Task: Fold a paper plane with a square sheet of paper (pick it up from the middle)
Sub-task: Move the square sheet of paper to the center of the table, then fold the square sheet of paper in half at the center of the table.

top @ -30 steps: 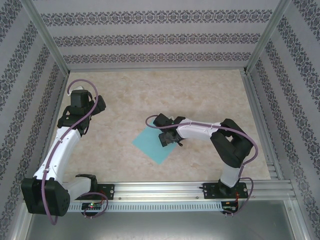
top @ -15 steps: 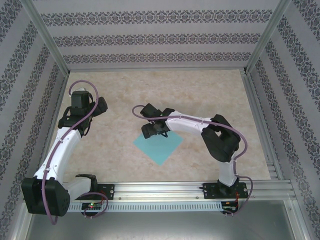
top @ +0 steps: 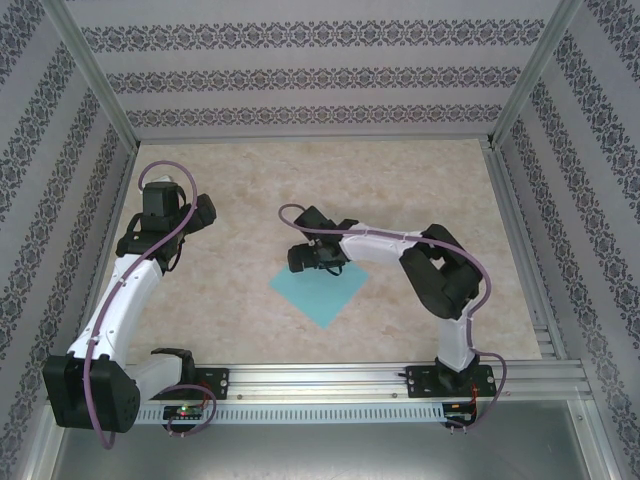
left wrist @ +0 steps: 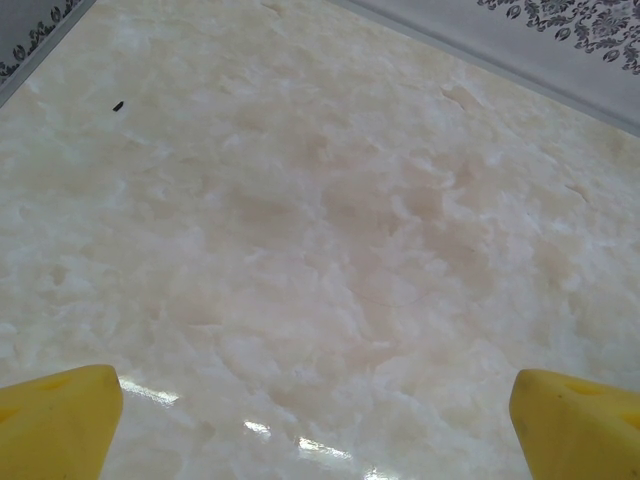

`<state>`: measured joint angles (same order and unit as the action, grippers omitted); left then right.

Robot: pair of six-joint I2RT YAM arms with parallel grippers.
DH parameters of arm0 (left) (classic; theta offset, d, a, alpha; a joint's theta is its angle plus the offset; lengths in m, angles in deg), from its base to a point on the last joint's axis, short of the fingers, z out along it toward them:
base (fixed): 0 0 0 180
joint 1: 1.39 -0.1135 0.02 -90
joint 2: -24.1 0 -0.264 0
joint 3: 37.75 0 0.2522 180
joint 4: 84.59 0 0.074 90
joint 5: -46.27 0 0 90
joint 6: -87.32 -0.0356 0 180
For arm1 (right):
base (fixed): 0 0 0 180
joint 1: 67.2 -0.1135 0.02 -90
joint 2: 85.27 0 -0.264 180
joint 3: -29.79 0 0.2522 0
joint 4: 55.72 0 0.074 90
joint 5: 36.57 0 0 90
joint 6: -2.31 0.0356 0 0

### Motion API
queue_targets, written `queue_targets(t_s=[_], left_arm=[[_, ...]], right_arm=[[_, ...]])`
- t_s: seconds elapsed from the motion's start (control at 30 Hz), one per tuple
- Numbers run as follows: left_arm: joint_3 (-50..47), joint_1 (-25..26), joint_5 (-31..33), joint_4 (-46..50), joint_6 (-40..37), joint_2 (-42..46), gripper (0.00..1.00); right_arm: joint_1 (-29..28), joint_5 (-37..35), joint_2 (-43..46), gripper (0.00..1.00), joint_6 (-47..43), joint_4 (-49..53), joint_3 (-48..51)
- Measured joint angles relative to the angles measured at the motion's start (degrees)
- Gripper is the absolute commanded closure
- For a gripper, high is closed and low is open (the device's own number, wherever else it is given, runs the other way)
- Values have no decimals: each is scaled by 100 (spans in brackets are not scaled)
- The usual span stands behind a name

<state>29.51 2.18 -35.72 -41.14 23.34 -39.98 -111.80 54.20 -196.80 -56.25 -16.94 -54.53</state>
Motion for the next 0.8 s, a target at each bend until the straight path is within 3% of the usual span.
queue_targets(t_s=[0.2, 0.33, 0.57, 0.8], left_arm=[[0, 0, -24, 0, 0, -2, 0], [0, 0, -26, 0, 2, -2, 0], [0, 0, -221, 2, 4, -133, 0], [0, 0, -476, 0, 7, -212, 0]], right_arm=[[387, -221, 820, 13, 719, -332, 1091], [393, -564, 1134, 12, 918, 122, 1305], [-68, -1169, 1314, 2, 295, 1296, 734], [-216, -1117, 1141, 2, -295, 1753, 555]])
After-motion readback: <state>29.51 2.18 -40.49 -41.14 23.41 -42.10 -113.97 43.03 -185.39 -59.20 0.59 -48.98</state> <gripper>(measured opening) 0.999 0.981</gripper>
